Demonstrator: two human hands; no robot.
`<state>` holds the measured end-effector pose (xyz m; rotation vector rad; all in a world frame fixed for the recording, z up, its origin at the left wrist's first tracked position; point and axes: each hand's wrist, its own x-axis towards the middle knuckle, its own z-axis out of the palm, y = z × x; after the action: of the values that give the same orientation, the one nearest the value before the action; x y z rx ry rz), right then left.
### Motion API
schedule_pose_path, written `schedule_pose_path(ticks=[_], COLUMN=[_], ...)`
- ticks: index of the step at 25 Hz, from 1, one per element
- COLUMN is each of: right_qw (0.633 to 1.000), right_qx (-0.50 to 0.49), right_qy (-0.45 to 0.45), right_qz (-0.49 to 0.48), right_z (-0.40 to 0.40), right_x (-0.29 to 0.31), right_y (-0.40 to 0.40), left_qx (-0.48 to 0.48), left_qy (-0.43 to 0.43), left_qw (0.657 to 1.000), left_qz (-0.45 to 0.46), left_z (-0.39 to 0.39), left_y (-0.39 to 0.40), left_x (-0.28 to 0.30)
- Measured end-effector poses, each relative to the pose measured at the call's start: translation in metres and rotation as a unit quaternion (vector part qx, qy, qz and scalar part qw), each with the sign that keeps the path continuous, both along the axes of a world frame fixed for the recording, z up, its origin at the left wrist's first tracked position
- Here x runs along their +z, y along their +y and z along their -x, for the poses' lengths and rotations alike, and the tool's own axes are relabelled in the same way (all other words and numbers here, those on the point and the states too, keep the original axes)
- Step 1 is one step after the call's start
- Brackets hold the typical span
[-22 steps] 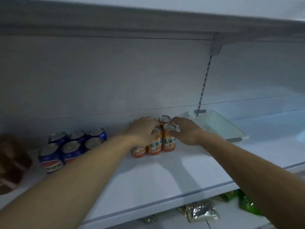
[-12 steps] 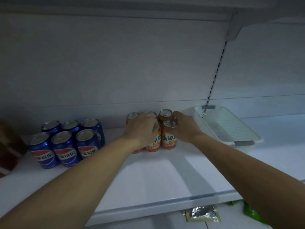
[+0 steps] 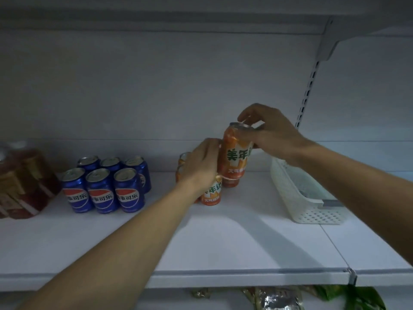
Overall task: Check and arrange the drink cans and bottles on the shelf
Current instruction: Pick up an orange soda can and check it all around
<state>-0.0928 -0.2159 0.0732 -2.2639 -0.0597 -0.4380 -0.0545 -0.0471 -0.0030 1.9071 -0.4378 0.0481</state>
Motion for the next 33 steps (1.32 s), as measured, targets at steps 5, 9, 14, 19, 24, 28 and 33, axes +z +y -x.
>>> schedule_pose_path(ticks=[5, 9, 14, 19, 24, 28, 33], right_qw=[0.996, 0.990, 0.944, 0.944, 0.945, 0.943, 0.972], right_qx=[0.059, 0.105, 0.201, 0.199, 0.187, 0.209, 0.140], right_qy=[0.033, 0.043, 0.024, 0.010, 0.000, 0.034, -0.026], right_qz=[-0.062, -0.080, -0.259, -0.263, -0.270, -0.258, -0.185], right_z=[-0.010, 0.003, 0.046, 0.087, 0.086, 0.068, 0.052], right_x=[0.036, 0.060, 0.051, 0.053, 0.055, 0.068, 0.073], right_y=[0.023, 0.035, 0.058, 0.078, 0.064, 0.043, 0.040], left_qx=[0.024, 0.014, -0.130, -0.150, -0.138, -0.116, -0.069], left_qy=[0.136, 0.198, 0.241, 0.243, 0.235, 0.222, 0.172], left_qw=[0.967, 0.933, 0.902, 0.899, 0.902, 0.914, 0.931], left_qz=[0.214, 0.301, 0.335, 0.332, 0.336, 0.319, 0.316], left_z=[0.001, 0.015, 0.066, 0.109, 0.112, 0.093, 0.094], left_y=[-0.009, 0.003, 0.025, 0.041, 0.023, 0.007, -0.005], left_x=[0.015, 0.044, 0.063, 0.061, 0.064, 0.069, 0.068])
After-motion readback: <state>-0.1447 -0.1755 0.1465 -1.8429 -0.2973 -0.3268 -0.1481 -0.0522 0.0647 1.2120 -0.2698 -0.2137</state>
